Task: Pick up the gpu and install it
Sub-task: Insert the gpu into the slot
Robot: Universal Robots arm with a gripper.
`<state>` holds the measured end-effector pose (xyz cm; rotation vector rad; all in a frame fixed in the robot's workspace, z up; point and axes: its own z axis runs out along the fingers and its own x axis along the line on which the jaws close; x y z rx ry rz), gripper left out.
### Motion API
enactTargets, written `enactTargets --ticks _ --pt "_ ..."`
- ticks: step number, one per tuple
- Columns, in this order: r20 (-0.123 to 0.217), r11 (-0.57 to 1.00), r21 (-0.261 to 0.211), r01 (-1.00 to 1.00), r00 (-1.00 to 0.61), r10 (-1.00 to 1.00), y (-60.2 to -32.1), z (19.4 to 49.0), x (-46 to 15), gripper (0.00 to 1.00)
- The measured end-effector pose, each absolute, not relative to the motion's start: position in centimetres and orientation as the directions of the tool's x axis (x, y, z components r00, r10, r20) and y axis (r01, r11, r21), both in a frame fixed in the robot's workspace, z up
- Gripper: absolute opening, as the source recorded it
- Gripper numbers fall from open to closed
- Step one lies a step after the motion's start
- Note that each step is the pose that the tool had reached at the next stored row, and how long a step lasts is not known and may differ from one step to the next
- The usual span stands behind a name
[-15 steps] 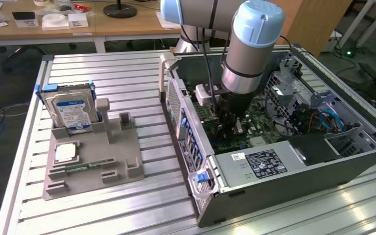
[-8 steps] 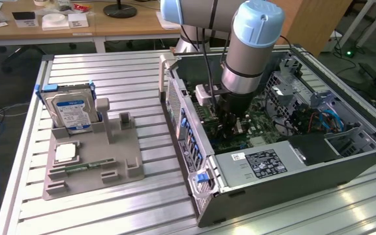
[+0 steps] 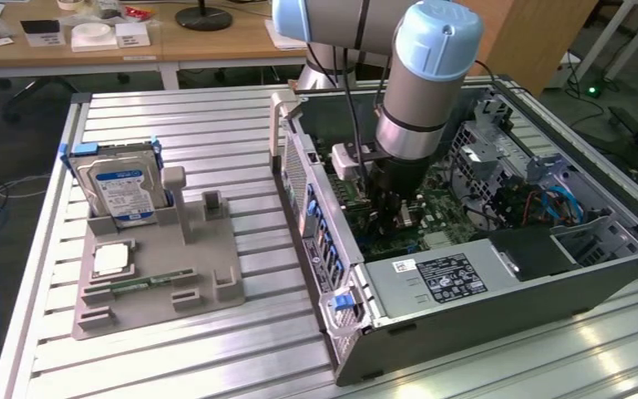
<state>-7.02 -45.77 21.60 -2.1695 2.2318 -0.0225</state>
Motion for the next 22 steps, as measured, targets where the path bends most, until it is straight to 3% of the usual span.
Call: enactTargets --ticks 17,22 --pt "-0.014 0.029 -0.04 -0.999 -0.028 -1.0 -45.77 20.89 -7.1 0.29" --pt "-0.014 0.029 -0.048 -0.998 -0.028 -1.0 -45.77 21.66 -7.09 0.36"
